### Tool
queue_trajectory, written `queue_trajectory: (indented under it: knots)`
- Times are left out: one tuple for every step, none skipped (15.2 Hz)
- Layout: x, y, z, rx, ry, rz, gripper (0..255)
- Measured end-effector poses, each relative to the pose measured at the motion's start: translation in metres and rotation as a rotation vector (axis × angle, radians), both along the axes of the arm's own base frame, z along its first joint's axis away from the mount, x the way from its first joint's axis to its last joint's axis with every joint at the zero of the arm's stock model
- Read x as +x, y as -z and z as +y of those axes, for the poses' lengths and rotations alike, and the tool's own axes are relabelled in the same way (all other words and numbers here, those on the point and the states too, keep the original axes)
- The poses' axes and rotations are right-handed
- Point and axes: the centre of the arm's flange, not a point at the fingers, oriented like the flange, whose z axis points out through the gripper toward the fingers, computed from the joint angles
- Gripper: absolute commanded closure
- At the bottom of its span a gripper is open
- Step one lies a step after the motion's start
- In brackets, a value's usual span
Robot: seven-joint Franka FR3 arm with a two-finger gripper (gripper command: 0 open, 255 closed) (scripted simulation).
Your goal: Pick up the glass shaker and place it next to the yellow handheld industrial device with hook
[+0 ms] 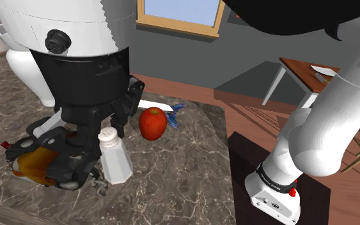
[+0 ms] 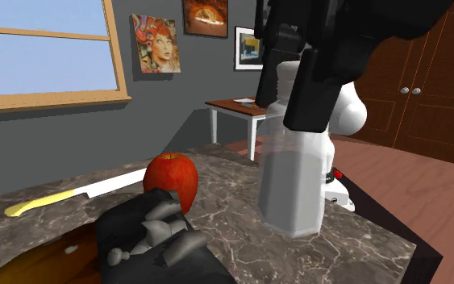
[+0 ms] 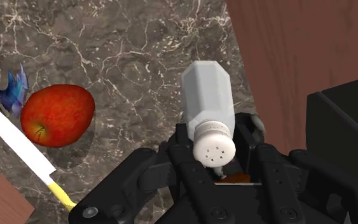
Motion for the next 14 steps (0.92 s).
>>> queue_trajectory:
  knots:
    - [0.000, 0.005, 0.000, 0.000, 0.000, 0.000, 255]
    - [0.000, 0.011, 0.000, 0.000, 0.000, 0.000, 255]
    - [0.000, 0.016, 0.001, 0.000, 0.000, 0.000, 255]
    - [-0.002, 0.021, 0.000, 0.000, 0.000, 0.000, 255]
    - [-0.001, 0.027, 0.001, 0.000, 0.000, 0.000, 255]
    - [-0.001, 0.032, 0.000, 0.000, 0.000, 0.000, 255]
    - [-0.001, 0.037, 0.001, 0.000, 0.000, 0.000, 255]
    - [-0.001, 0.043, 0.001, 0.000, 0.000, 0.000, 255]
    - [-0.001, 0.048, 0.000, 0.000, 0.000, 0.000, 255]
    - [-0.001, 0.053, 0.000, 0.000, 0.000, 0.000, 255]
    - [-0.002, 0.059, -0.001, 0.000, 0.000, 0.000, 255]
    - [-0.001, 0.063, 0.000, 0.000, 0.000, 0.000, 255]
    - [0.000, 0.068, 0.000, 0.000, 0.000, 0.000, 255]
    - [0.001, 0.074, 0.000, 0.000, 0.000, 0.000, 255]
